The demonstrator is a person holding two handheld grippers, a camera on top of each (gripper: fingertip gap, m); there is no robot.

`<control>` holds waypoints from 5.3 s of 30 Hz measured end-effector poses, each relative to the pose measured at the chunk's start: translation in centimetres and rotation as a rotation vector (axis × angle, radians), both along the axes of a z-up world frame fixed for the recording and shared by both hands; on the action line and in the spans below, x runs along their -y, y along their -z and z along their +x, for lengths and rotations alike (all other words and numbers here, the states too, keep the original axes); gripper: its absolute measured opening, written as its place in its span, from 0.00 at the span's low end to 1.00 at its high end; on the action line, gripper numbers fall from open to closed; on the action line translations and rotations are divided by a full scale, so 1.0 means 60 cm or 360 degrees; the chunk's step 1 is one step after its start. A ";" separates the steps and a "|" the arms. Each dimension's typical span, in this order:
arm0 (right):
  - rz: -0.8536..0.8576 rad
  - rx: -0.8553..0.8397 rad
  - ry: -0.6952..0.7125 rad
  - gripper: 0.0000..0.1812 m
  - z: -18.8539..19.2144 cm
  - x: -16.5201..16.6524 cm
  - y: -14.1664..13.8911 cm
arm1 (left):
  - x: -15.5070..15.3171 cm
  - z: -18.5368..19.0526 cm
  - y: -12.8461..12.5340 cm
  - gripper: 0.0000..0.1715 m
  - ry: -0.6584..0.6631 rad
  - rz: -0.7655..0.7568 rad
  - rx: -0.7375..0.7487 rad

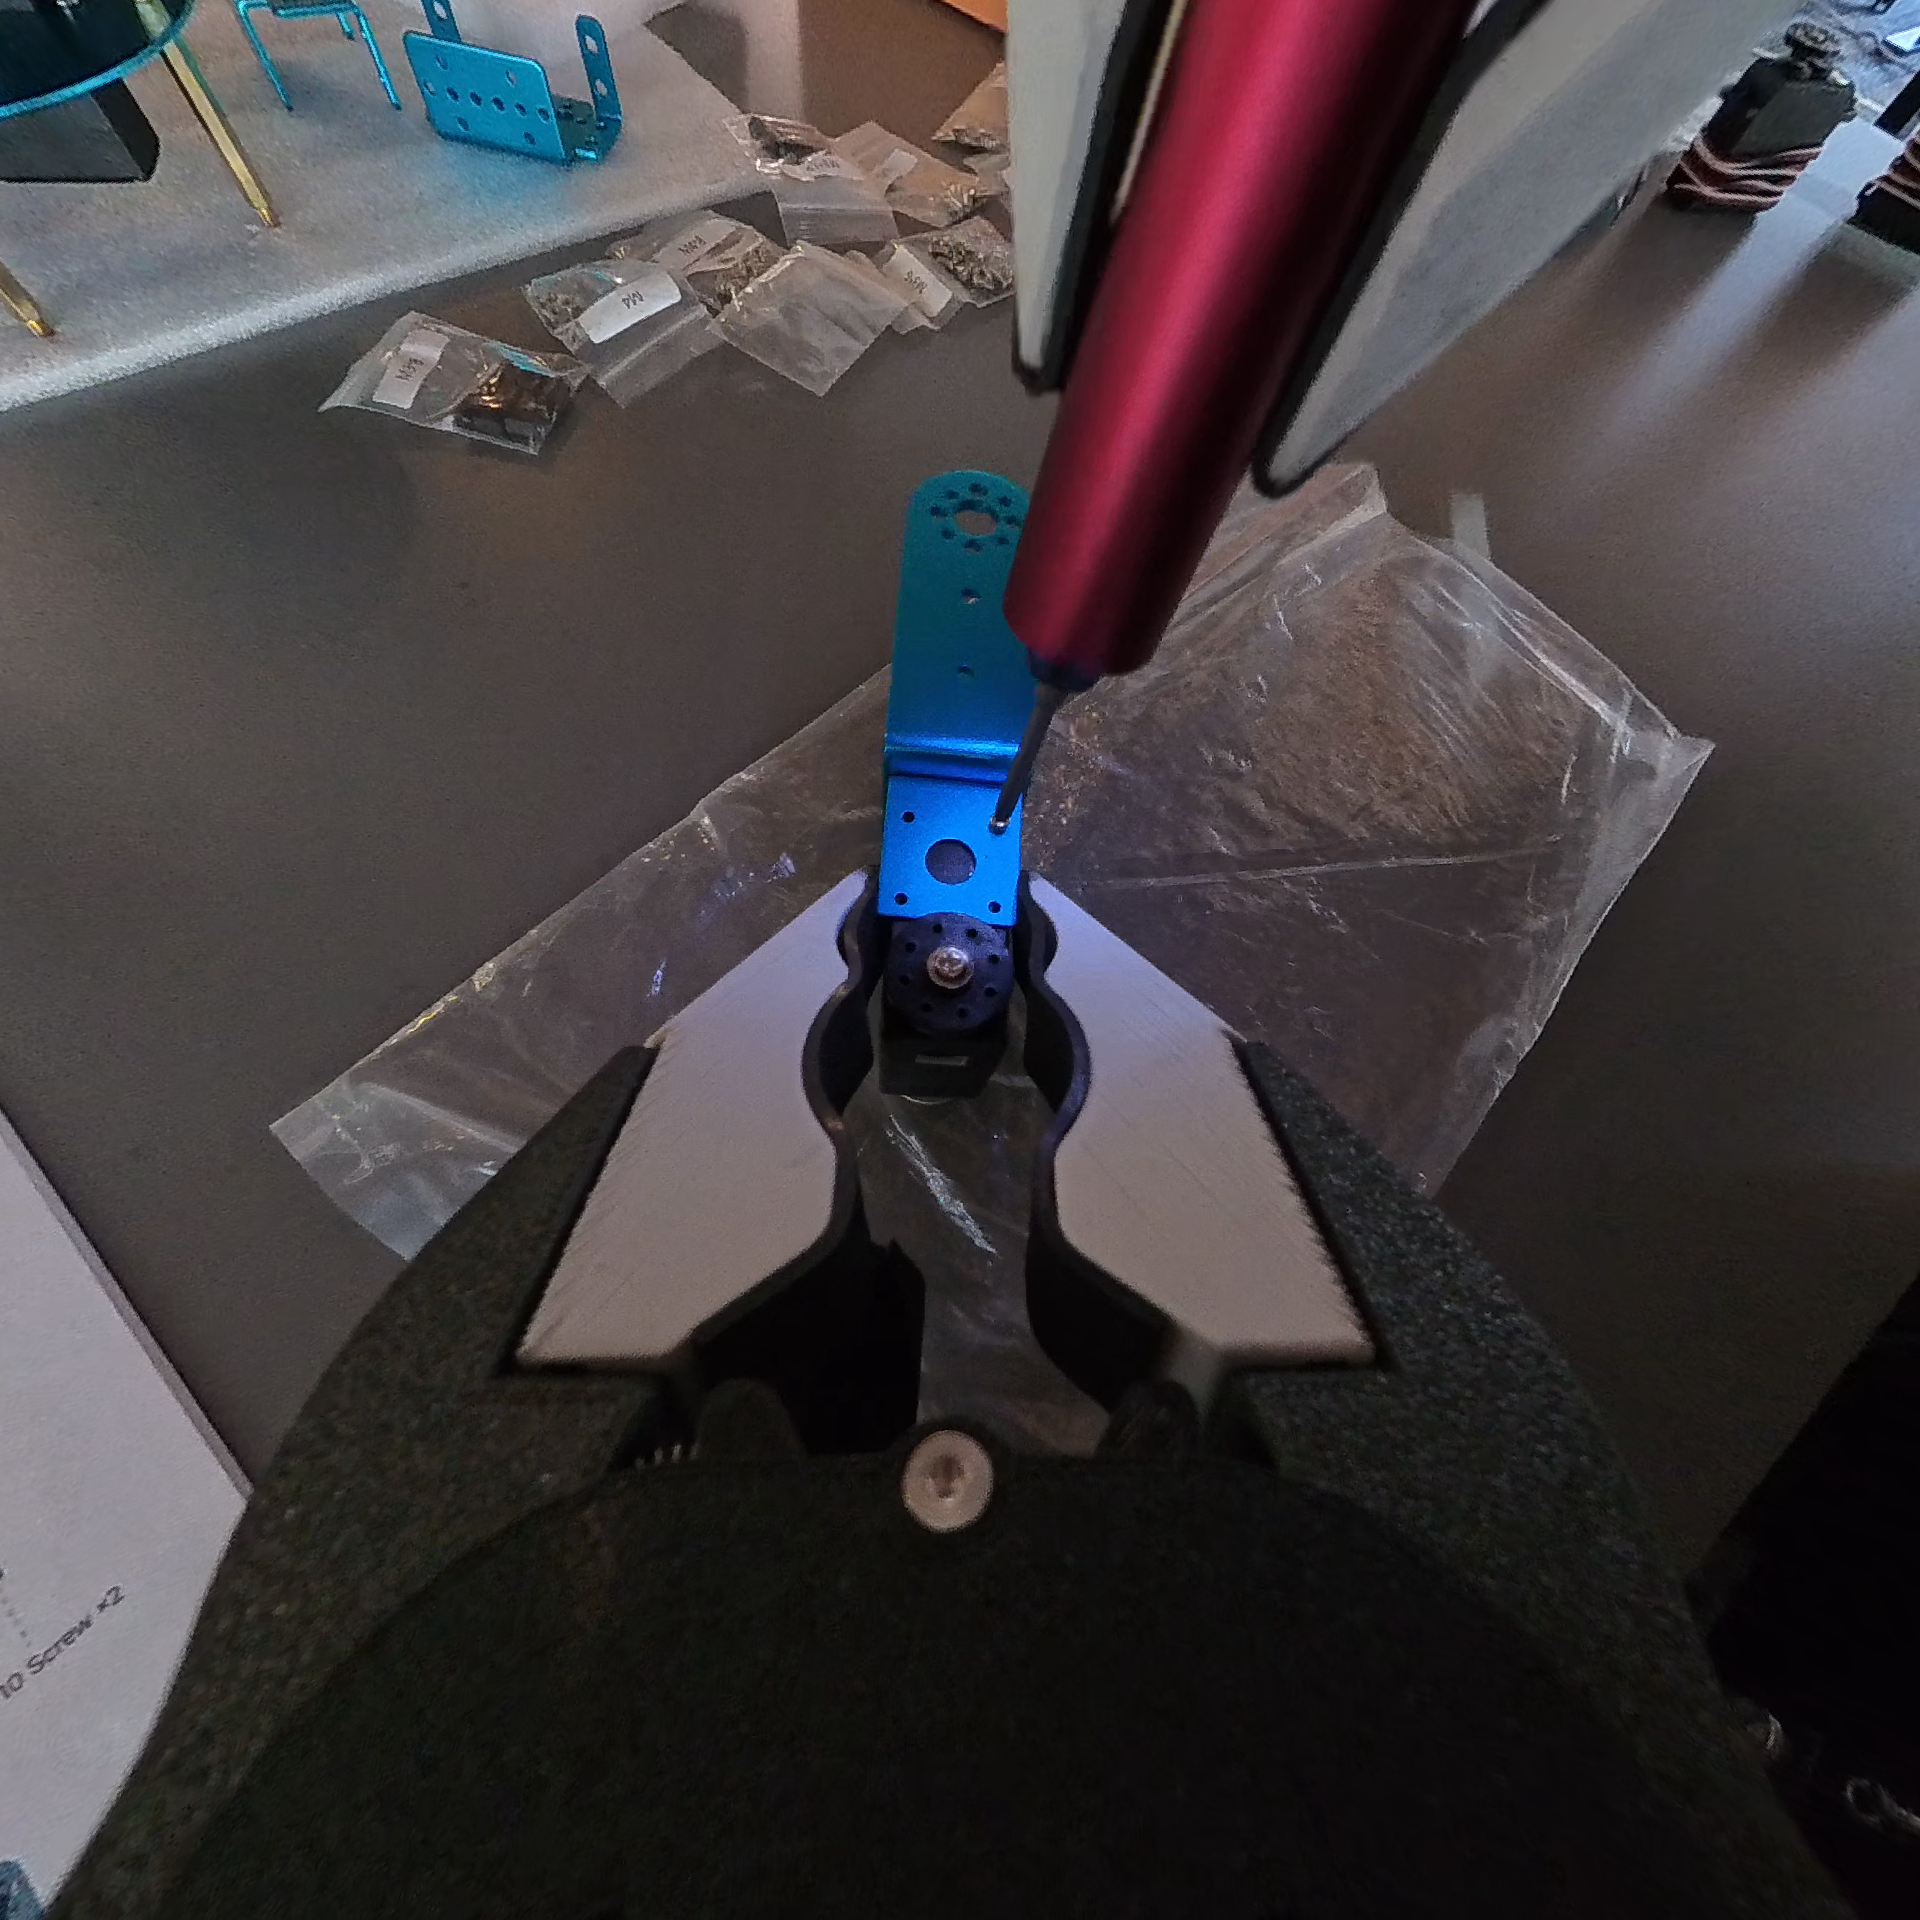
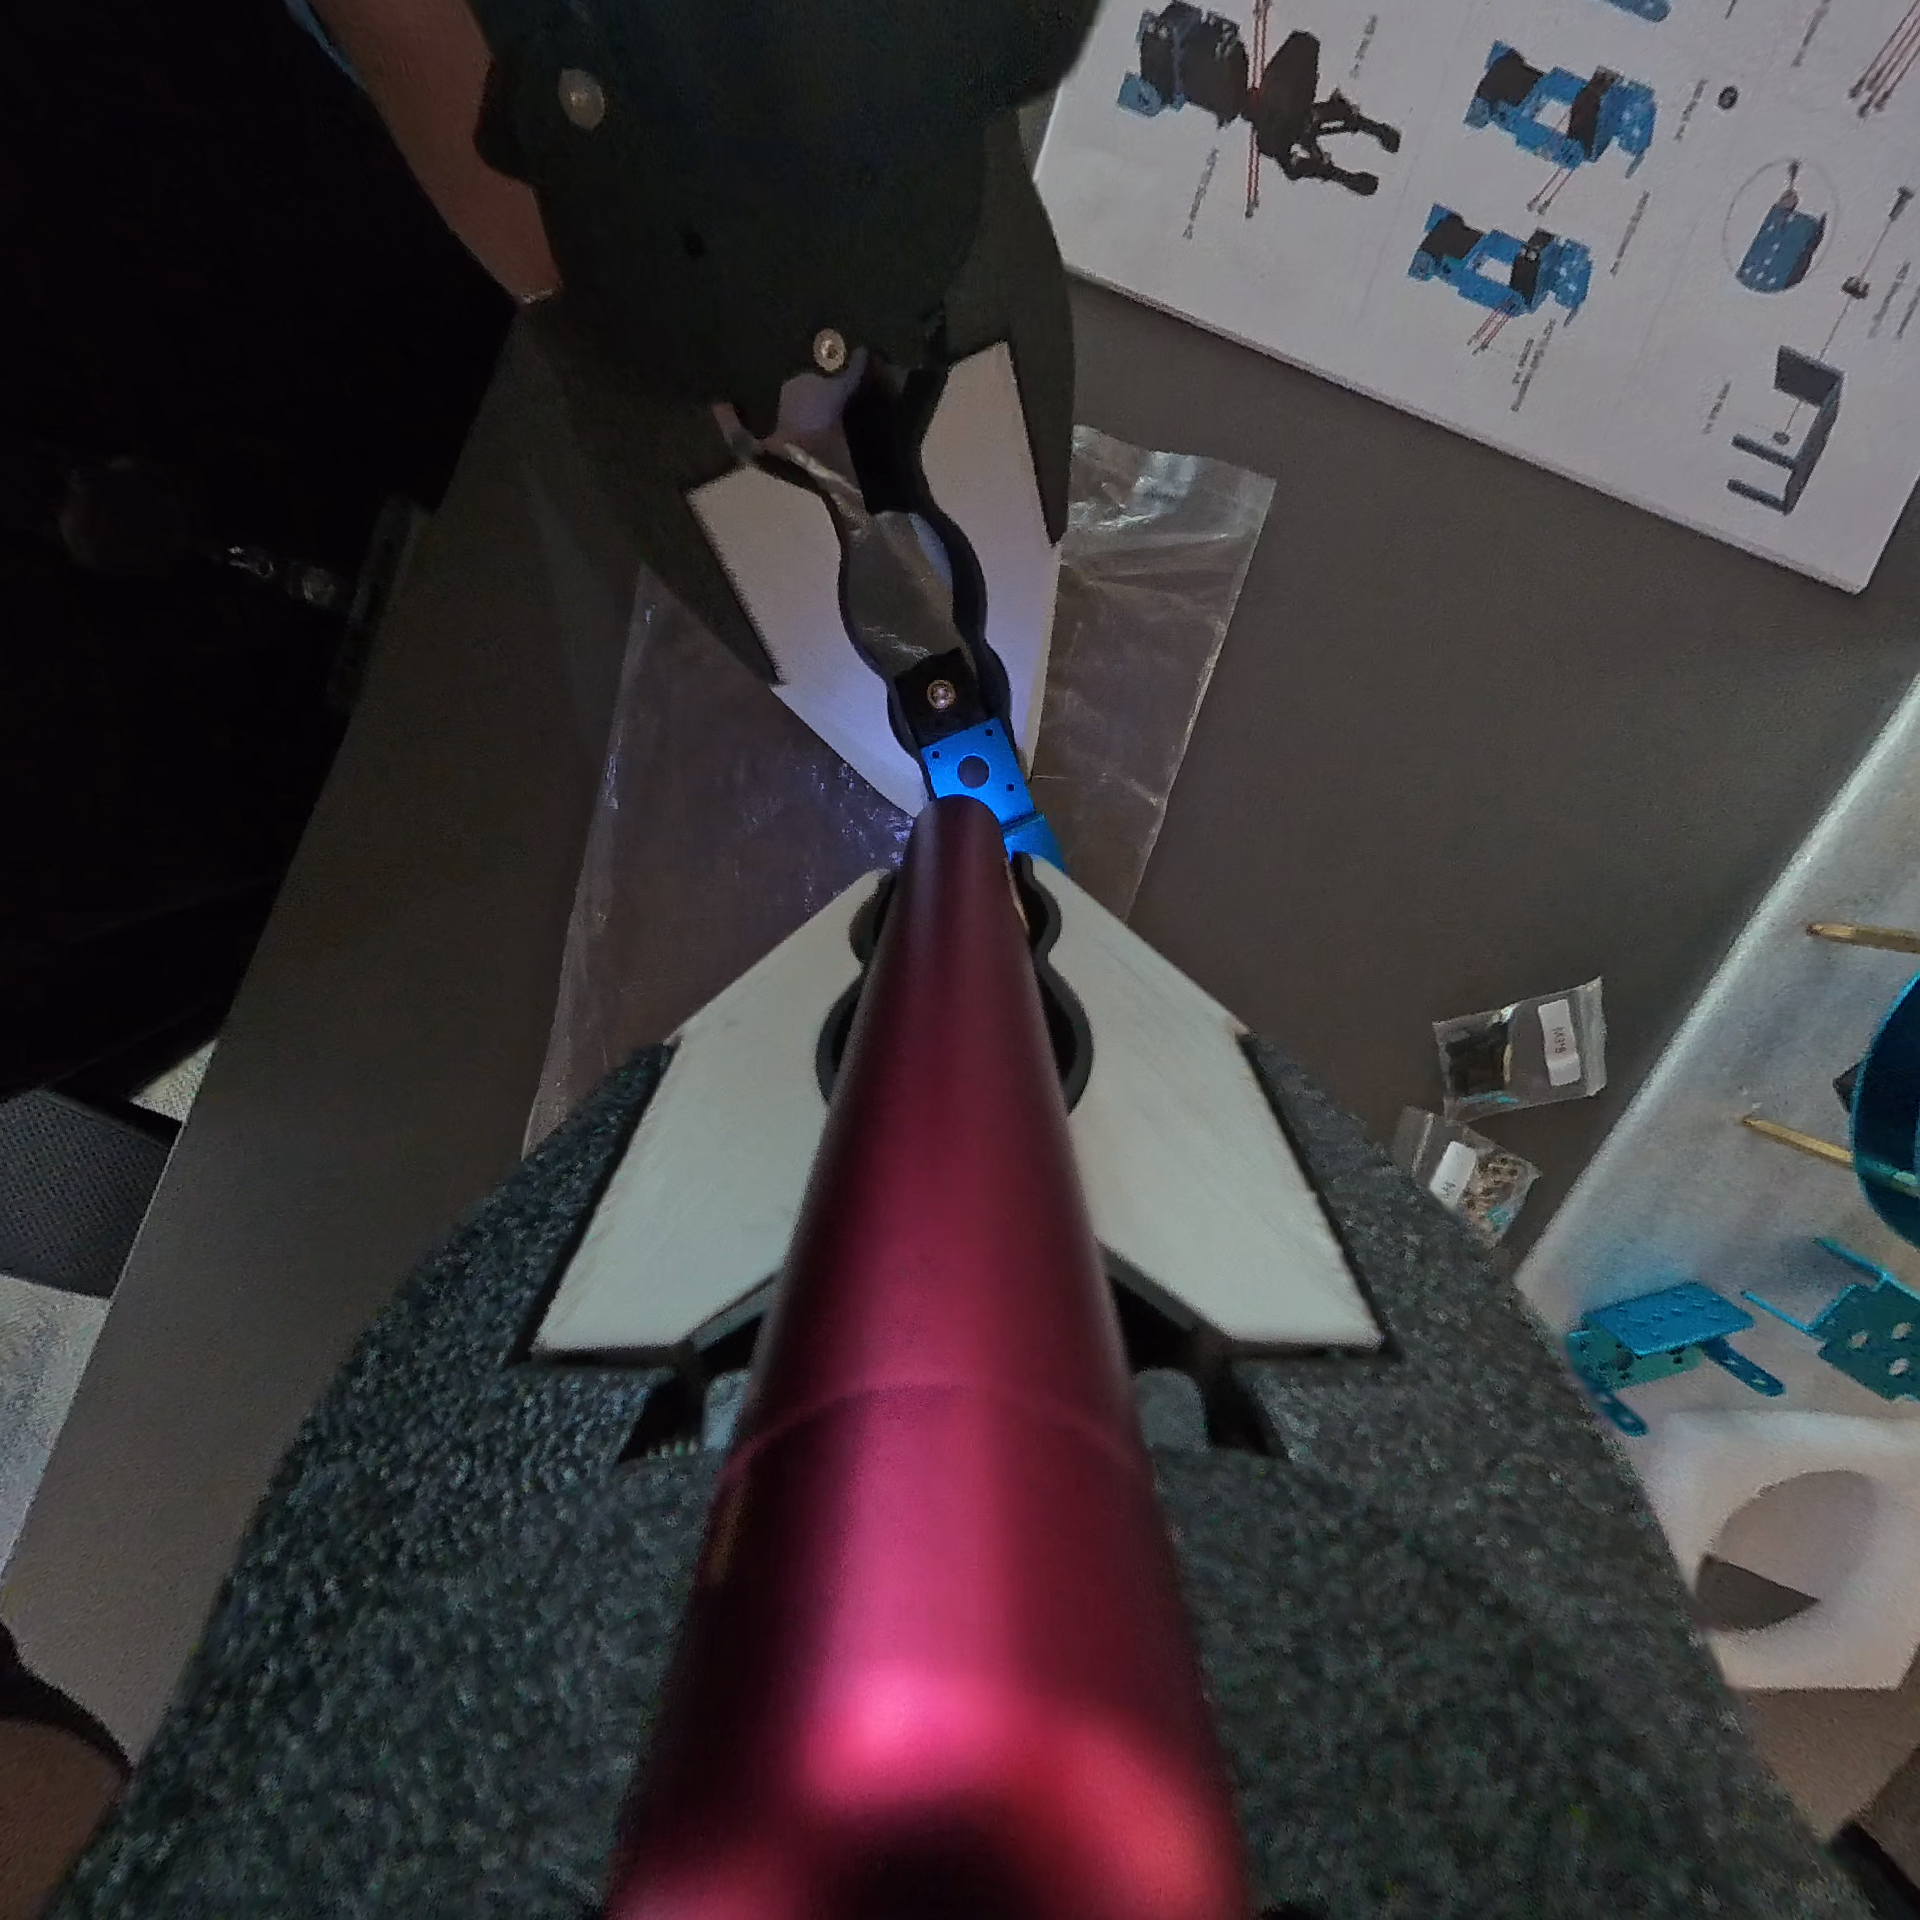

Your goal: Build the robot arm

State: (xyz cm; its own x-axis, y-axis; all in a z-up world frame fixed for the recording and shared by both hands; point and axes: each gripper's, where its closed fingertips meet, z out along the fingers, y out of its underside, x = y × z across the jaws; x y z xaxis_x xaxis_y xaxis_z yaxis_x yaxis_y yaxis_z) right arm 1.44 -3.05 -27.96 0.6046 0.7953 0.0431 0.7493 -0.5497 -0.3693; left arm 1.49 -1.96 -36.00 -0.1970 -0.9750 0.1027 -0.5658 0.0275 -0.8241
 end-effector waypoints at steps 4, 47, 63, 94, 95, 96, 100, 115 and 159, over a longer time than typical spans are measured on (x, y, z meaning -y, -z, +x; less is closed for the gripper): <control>-0.0031 0.0013 -0.0002 0.12 0.000 -0.004 0.000 | -0.001 0.000 0.000 0.14 0.0004 -0.0007 -0.0001; -0.0200 0.0147 -0.0325 0.12 -0.004 -0.014 0.000 | -0.001 0.000 0.001 0.14 0.0011 -0.0031 0.0001; -0.0203 0.0128 -0.0323 0.12 -0.003 -0.015 0.000 | 0.000 0.000 0.001 0.14 0.0013 -0.0030 0.0000; -0.0194 0.0129 -0.0335 0.13 -0.002 -0.013 0.000 | 0.000 -0.001 0.001 0.13 0.0015 -0.0031 -0.0001; -0.0186 0.0137 -0.0345 0.13 -0.003 -0.013 0.001 | 0.000 -0.001 0.001 0.14 0.0014 -0.0033 -0.0002; -0.0179 0.0142 -0.0348 0.12 -0.003 -0.013 0.000 | 0.000 -0.001 0.001 0.14 0.0015 -0.0036 -0.0002; -0.0145 0.0163 -0.0384 0.12 -0.004 -0.011 0.000 | 0.001 -0.001 0.001 0.13 0.0018 -0.0028 -0.0001; -0.0035 0.0051 -0.0411 0.12 -0.005 -0.008 0.001 | 0.002 -0.001 0.001 0.14 0.0038 -0.0048 -0.0005; -0.0015 0.0072 -0.0439 0.12 -0.010 -0.005 -0.002 | 0.032 0.037 -0.074 0.11 0.0179 0.0017 0.0343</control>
